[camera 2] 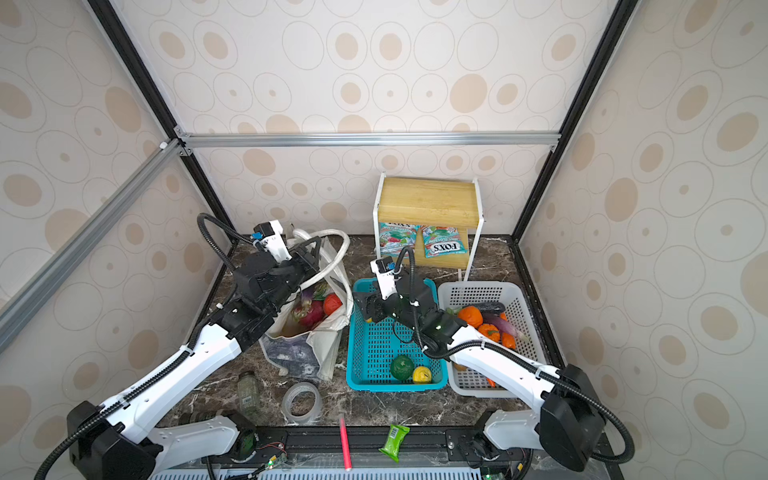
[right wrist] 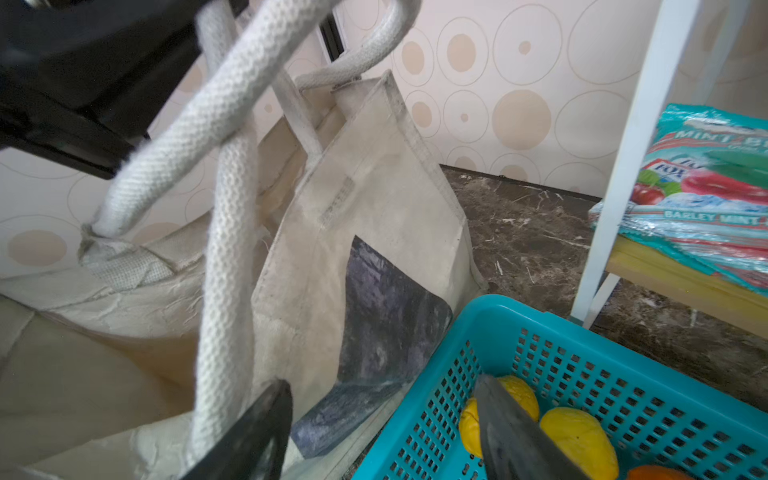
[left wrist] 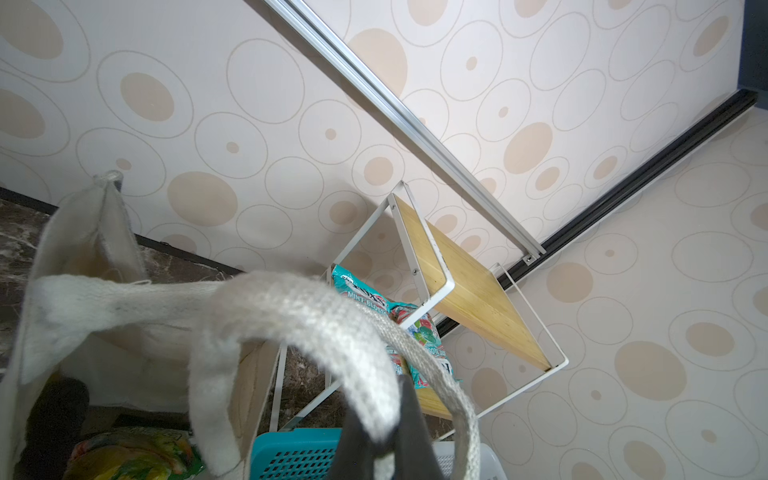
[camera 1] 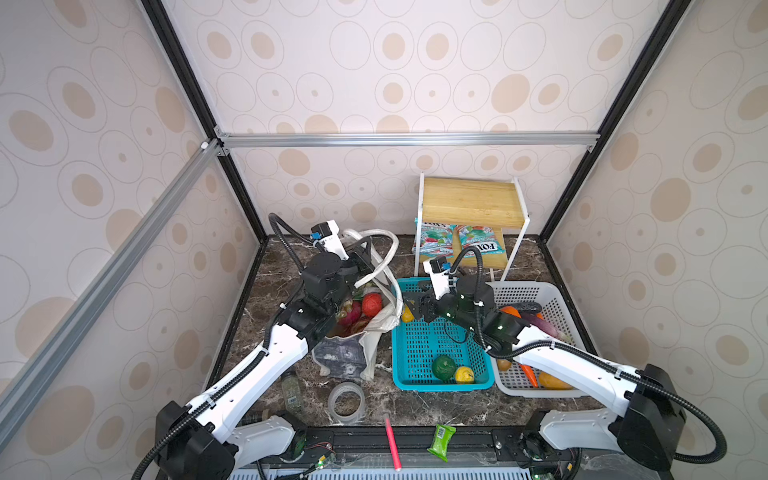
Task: Place the food into the grocery bag and tie it
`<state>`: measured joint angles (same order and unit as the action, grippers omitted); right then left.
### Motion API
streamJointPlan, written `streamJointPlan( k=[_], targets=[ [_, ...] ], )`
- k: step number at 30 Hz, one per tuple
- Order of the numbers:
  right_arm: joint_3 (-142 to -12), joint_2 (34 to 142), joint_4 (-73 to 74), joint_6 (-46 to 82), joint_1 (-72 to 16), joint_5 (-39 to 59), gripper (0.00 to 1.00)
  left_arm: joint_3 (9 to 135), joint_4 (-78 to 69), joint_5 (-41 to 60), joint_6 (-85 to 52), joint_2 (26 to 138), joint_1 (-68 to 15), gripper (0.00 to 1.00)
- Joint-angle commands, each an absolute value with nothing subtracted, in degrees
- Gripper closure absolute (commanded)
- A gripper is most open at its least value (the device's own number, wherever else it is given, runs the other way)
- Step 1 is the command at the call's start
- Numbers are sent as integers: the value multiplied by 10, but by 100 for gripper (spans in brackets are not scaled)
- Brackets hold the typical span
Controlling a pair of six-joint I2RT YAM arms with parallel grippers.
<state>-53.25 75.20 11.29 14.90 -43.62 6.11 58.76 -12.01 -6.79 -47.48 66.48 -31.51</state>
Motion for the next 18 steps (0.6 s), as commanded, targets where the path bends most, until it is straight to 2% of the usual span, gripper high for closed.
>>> streamJointPlan(
  k=[1, 5, 18],
  targets=[
    [-559, 790, 155, 140, -434, 162, 30, 573, -158, -66, -489, 641, -316, 100],
    [-593, 832, 199, 156, -435, 242, 31, 533, -203, -67, -472, 630, -315, 100],
    [-640, 888, 324, 225, -439, 310, 34, 430, -294, -78, -484, 617, -309, 100]
  ],
)
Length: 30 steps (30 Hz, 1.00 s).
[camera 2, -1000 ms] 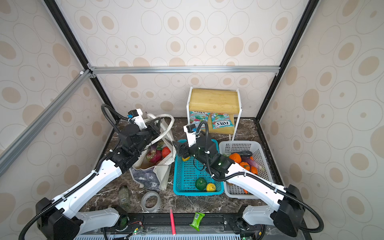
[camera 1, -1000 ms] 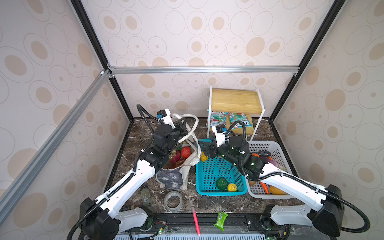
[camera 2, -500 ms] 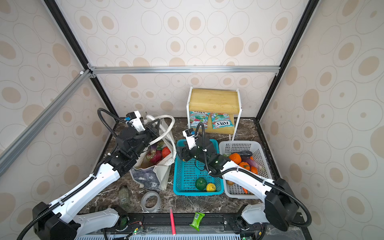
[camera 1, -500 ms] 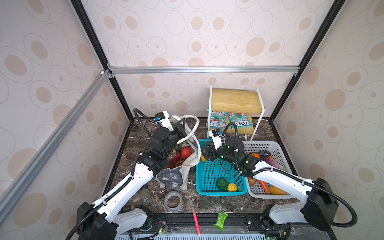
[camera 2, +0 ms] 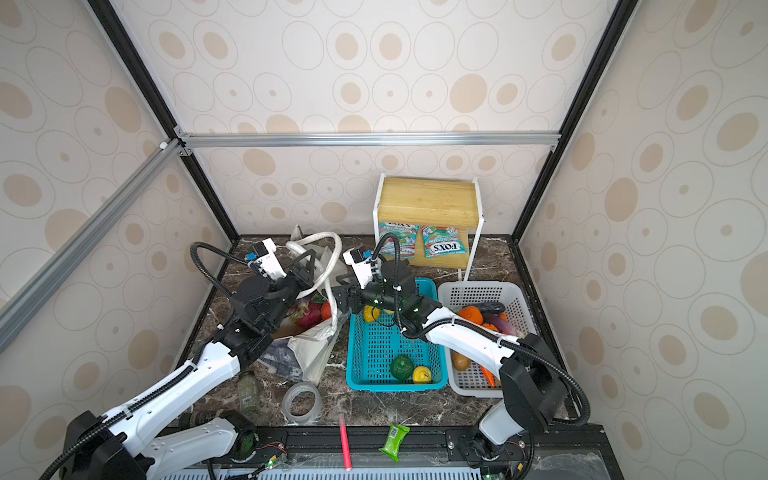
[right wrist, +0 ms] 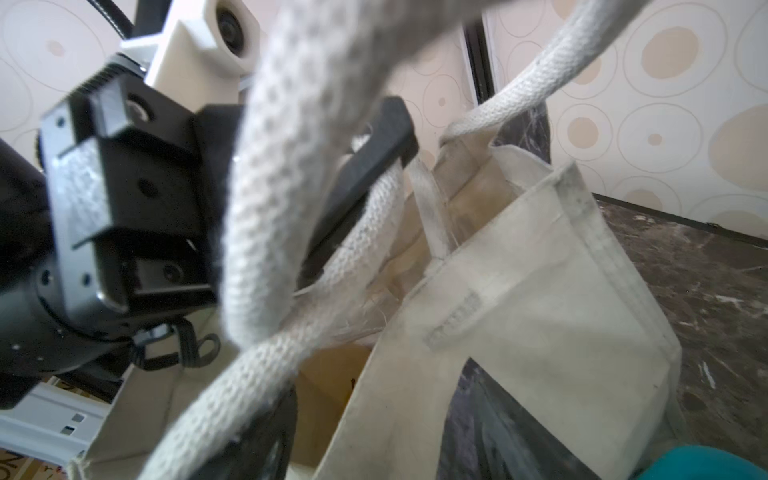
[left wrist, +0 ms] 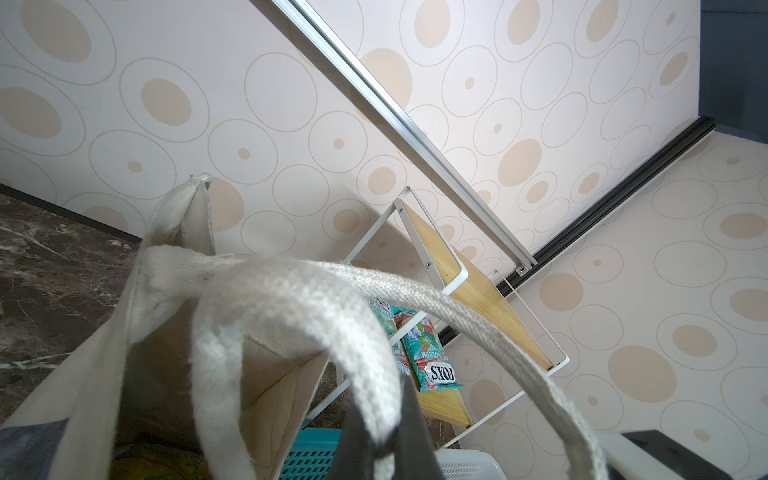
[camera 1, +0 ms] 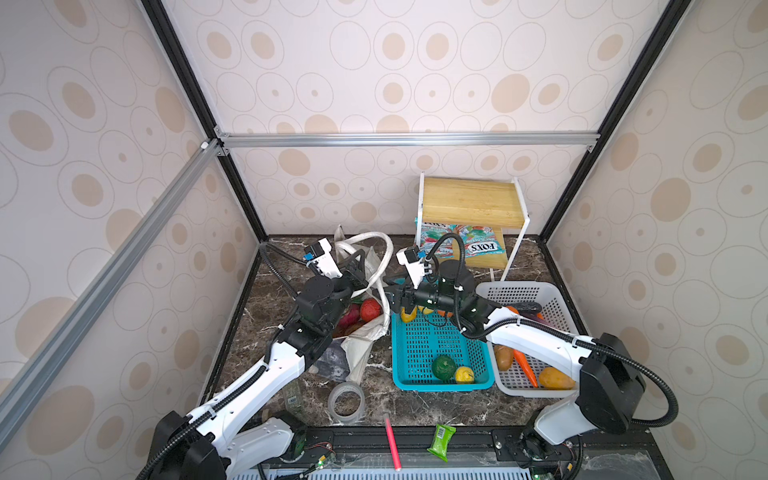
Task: Place the food into the grocery bag and tie it
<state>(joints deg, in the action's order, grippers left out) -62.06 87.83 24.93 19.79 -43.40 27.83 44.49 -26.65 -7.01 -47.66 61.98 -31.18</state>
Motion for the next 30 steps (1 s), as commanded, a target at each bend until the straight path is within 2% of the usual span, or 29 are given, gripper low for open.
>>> streamJointPlan(
  k=[1, 5, 18, 24, 26, 30],
  targets=[
    [-640, 890, 328, 228, -443, 312, 34, 430, -294, -83, -486, 620, -310, 100],
    [-653, 899, 315, 209, -460, 302, 40, 440, -311, -73, -483, 644, -309, 100],
    [-661, 919, 395, 258, -467, 307, 48, 433, -347, -57, -520, 682, -309, 100],
    [-632, 899, 403, 250, -470, 320, 56, 448, -328, -78, -494, 668, -309, 100],
    [-632, 896, 403, 247, -470, 329, 65, 450, -330, -76, -494, 666, -309, 100],
    [-630, 892, 414, 251, -470, 341, 65, 462, -337, -47, -486, 671, -308, 100]
  ],
)
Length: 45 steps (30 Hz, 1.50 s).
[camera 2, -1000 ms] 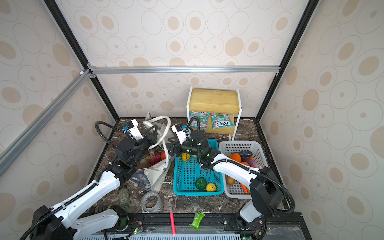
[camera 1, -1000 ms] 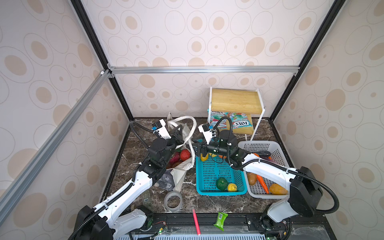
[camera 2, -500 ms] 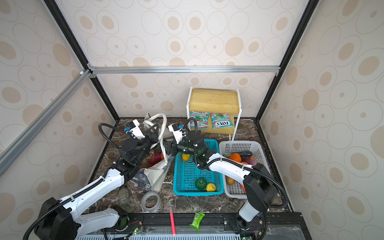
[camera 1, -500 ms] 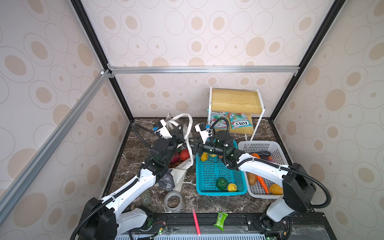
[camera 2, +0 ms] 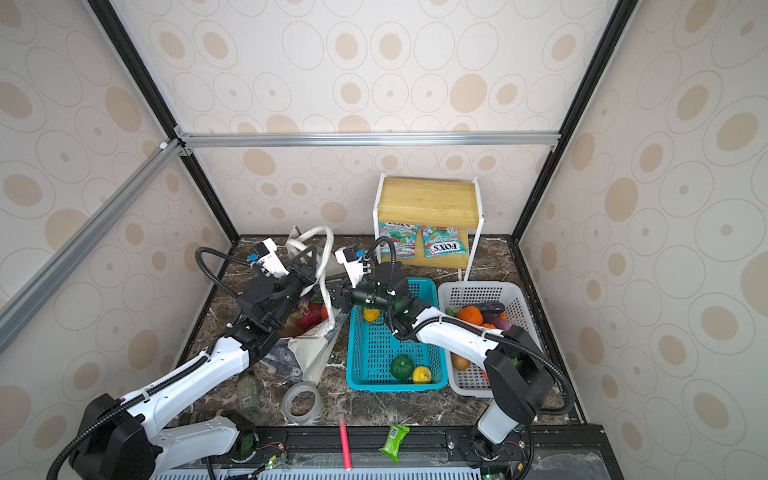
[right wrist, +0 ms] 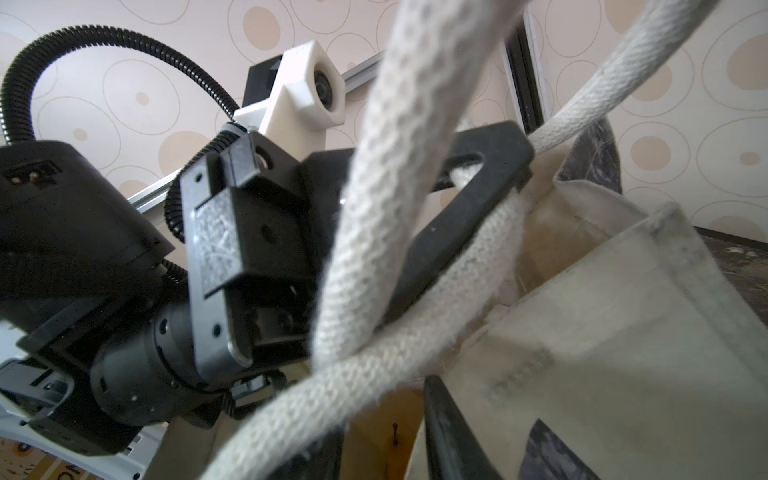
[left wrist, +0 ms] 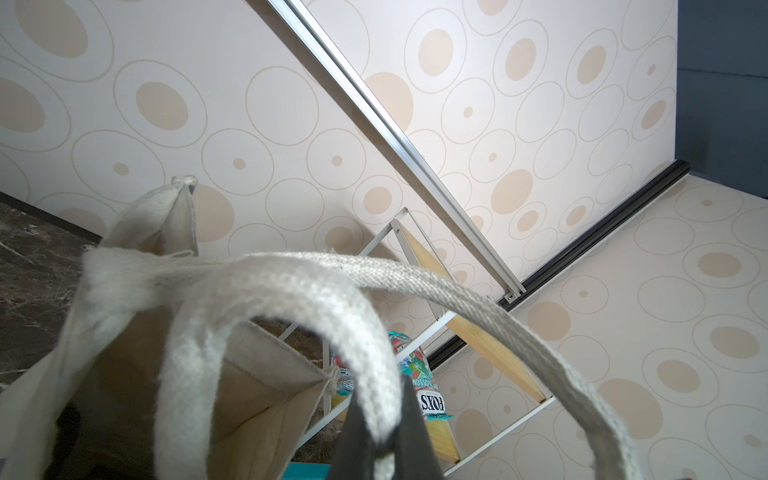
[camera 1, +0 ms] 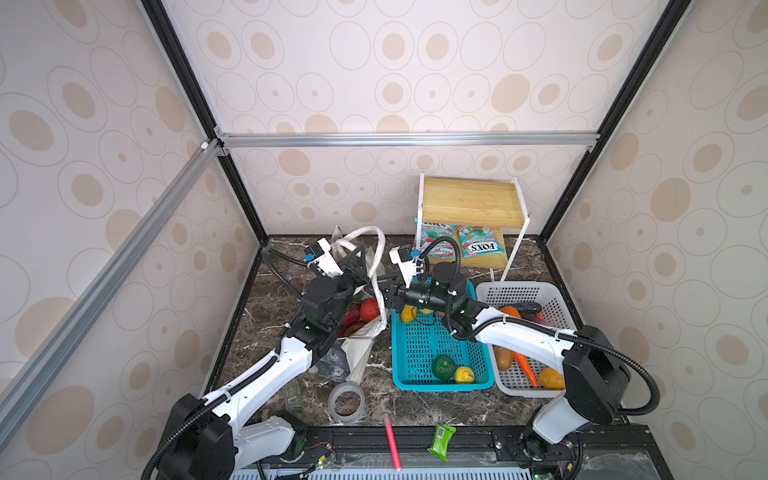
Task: Place the food into the grocery bag and tie it
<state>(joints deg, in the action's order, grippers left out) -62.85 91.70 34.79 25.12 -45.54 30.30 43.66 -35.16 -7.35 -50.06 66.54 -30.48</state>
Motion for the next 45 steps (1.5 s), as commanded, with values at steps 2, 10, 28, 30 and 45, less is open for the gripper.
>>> streamJointPlan(
  k=[2, 10, 28, 30, 45],
  targets=[
    [-629, 892, 425, 254, -470, 343, 64, 470, -335, -31, -488, 677, -308, 100],
    [-626, 889, 430, 255, -470, 373, 59, 465, -358, -20, -496, 691, -298, 100],
    [-620, 891, 447, 256, -461, 314, 94, 470, -327, -13, -503, 681, -296, 100],
    [-611, 884, 445, 258, -459, 306, 100, 472, -316, -21, -503, 673, -295, 100],
    [-617, 813, 163, 201, -457, 189, 100, 559, -148, -75, -476, 581, -180, 100]
  ],
)
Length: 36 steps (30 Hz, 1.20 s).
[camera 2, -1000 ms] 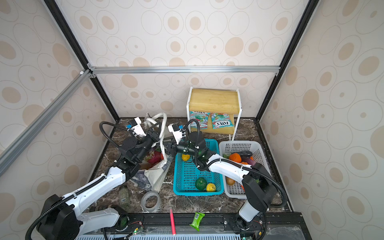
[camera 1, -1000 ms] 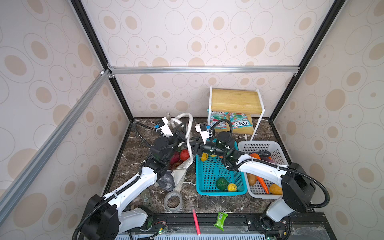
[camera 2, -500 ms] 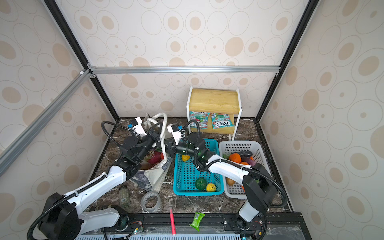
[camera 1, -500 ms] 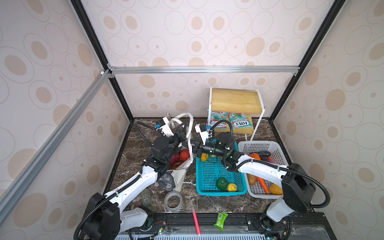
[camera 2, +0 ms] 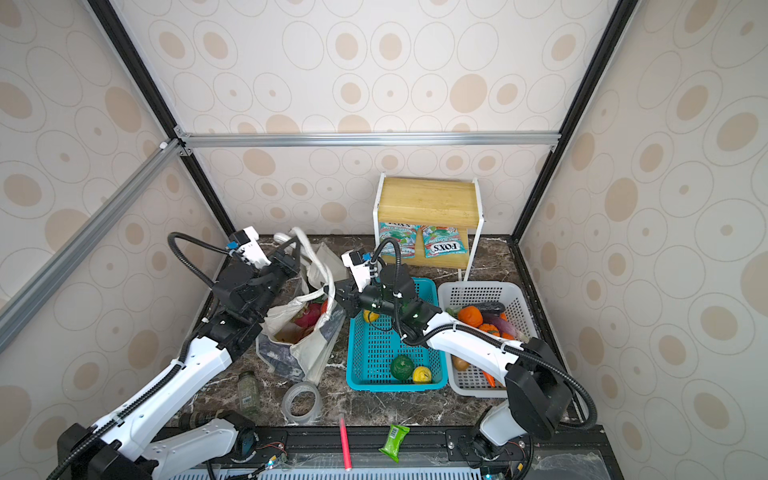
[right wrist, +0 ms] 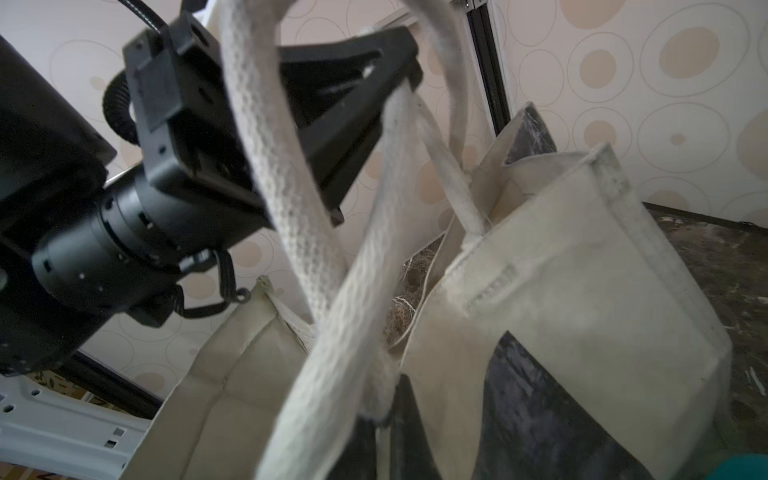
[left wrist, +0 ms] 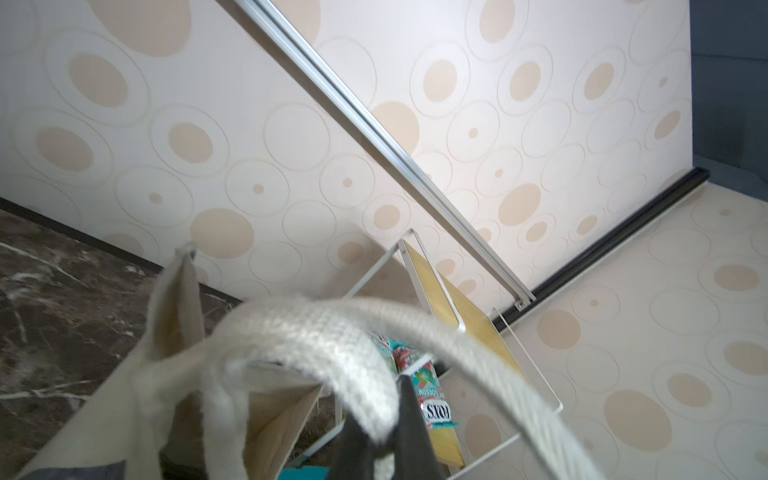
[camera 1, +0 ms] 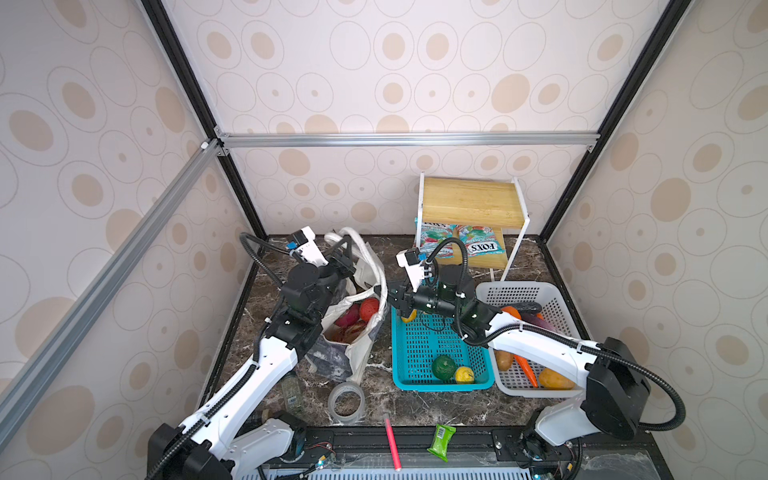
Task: Place the food into the grocery bag and tie it
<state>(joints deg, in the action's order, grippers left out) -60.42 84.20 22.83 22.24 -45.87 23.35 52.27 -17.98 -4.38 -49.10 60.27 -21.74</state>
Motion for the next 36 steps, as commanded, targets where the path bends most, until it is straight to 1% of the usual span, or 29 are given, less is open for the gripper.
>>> streamJointPlan(
  k=[1, 8, 10, 14, 19, 23, 29, 33, 36],
  targets=[
    [-624, 810, 145, 199, -456, 173, 100, 563, -136, -73, -478, 577, -169, 100],
    [-668, 804, 56, 211, -456, 42, 100, 625, -45, -53, -460, 572, -87, 100],
    [-684, 810, 33, 215, -457, -3, 100, 641, -40, -47, -458, 577, -58, 100],
    [-722, 827, -29, 230, -457, -111, 100, 715, -3, -55, -429, 611, 1, 100],
    [-754, 849, -89, 251, -457, -236, 100, 778, 6, -42, -426, 659, 69, 100],
    [-775, 874, -143, 262, -456, -308, 100, 775, -9, -8, -449, 683, 113, 100],
    [-739, 888, -182, 325, -430, -317, 100, 722, -34, 1, -474, 674, 170, 100],
    [-711, 870, -169, 330, -412, -289, 100, 688, -45, 25, -490, 670, 218, 100],
    [-700, 855, -164, 340, -399, -270, 100, 655, -61, 24, -503, 660, 241, 100]
  ],
)
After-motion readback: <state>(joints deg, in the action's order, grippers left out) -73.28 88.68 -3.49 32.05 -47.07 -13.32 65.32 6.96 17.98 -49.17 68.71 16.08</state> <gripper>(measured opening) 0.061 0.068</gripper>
